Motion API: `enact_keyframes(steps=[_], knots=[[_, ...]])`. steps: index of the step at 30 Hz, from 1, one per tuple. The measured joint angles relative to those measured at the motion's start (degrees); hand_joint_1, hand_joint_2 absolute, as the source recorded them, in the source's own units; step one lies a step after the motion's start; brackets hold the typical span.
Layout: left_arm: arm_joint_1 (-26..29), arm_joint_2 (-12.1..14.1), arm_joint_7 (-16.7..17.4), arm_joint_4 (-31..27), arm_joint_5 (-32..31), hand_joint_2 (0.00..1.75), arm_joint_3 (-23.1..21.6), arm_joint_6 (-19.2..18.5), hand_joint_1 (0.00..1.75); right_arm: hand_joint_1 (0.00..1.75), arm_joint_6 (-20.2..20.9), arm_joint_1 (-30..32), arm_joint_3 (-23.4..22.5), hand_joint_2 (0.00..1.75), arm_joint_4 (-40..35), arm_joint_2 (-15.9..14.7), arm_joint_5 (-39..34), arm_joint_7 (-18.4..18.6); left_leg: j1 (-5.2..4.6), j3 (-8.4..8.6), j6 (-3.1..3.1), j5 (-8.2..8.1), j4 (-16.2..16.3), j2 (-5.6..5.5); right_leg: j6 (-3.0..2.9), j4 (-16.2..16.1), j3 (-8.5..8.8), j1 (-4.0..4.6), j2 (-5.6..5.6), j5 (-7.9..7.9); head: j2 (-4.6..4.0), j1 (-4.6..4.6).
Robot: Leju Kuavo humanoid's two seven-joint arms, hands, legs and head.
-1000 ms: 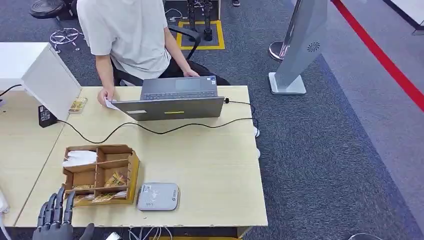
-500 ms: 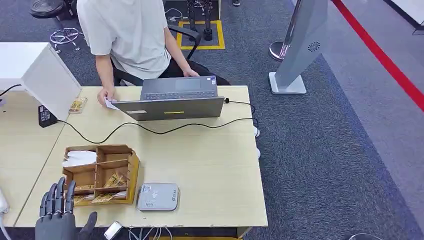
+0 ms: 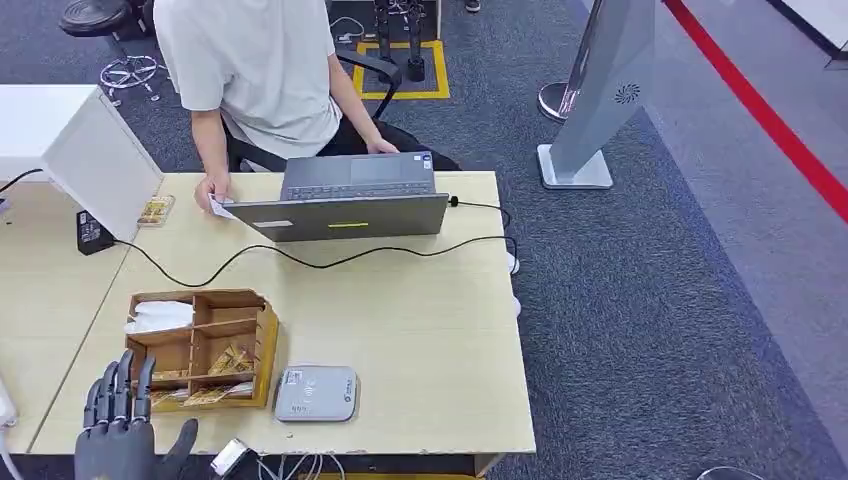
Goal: Pass the card to the sensor for recognition and then transmit it.
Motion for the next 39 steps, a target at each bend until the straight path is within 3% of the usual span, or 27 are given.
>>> enact_keyframes(steps=[4, 8, 16, 36, 37, 38, 39], knots=[[-0.4, -0.1, 0.3, 0.9, -0.1, 1.75, 0.0, -0.1, 0.0, 0.0, 0.0, 0.0, 0.0, 1.75, 0.0, 0.0, 0.2, 0.1, 0.0, 0.0, 0.0, 0.0, 0.0, 0.0, 0.0, 0.0, 0.0, 0.0, 0.0, 0.0, 0.0, 0.0], [-1.8, 0.9, 5.8, 4.6, 1.0, 1.75, -1.5, -0.7, 0.0, 0.0, 0.2, 0.0, 0.0, 1.75, 0.0, 0.0, 0.8, 0.2, 0.0, 0.0, 0.0, 0.0, 0.0, 0.0, 0.0, 0.0, 0.0, 0.01, 0.01, 0.0, 0.0, 0.0], [-3.4, 2.7, 8.7, 8.3, 2.3, 1.75, -4.3, -0.4, 0.0, 0.0, 0.2, 0.0, 0.0, 1.75, 0.0, 0.0, 1.1, 0.2, 0.0, 0.0, 0.0, 0.0, 0.0, 0.0, 0.0, 0.0, 0.0, 0.0, 0.0, 0.0, 0.0, 0.02], [-4.9, 4.9, 11.0, 9.9, 3.4, 1.75, -7.8, 0.0, 0.0, 0.0, 0.3, 0.0, 0.0, 1.75, 0.0, 0.0, 1.2, 0.2, 0.0, 0.0, 0.0, 0.0, 0.0, 0.0, 0.0, 0.0, 0.0, 0.0, 0.0, 0.0, 0.0, 0.02], [-4.9, 4.9, 11.0, 9.9, 3.4, 1.75, -7.9, 0.0, 0.77, 0.0, 0.3, 0.0, 0.0, 1.75, 0.0, 0.0, 1.2, 0.2, 0.0, 0.0, 0.0, 0.0, 0.0, 0.0, 0.0, 0.0, 0.0, 0.0, 0.0, 0.0, 0.0, 0.0], [-4.9, 4.9, 11.1, 9.9, 3.6, 1.75, -8.0, 0.0, 1.75, 0.0, 0.3, 0.0, 0.0, 1.75, 0.0, 0.0, 1.4, 0.2, 0.0, 0.0, 0.0, 0.0, 0.0, 0.0, 0.0, 0.0, 0.0, 0.0, 0.0, 0.0, 0.0, 0.0], [-4.9, 5.0, 11.1, 9.9, 3.8, 1.75, -8.1, 0.0, 1.75, 0.0, 0.3, 0.0, 0.1, 1.75, 0.0, 0.0, 1.6, 0.2, 0.0, 0.0, 0.0, 0.0, 0.0, 0.0, 0.0, 0.0, 0.0, 0.0, 0.0, 0.0, 0.0, 0.02]])
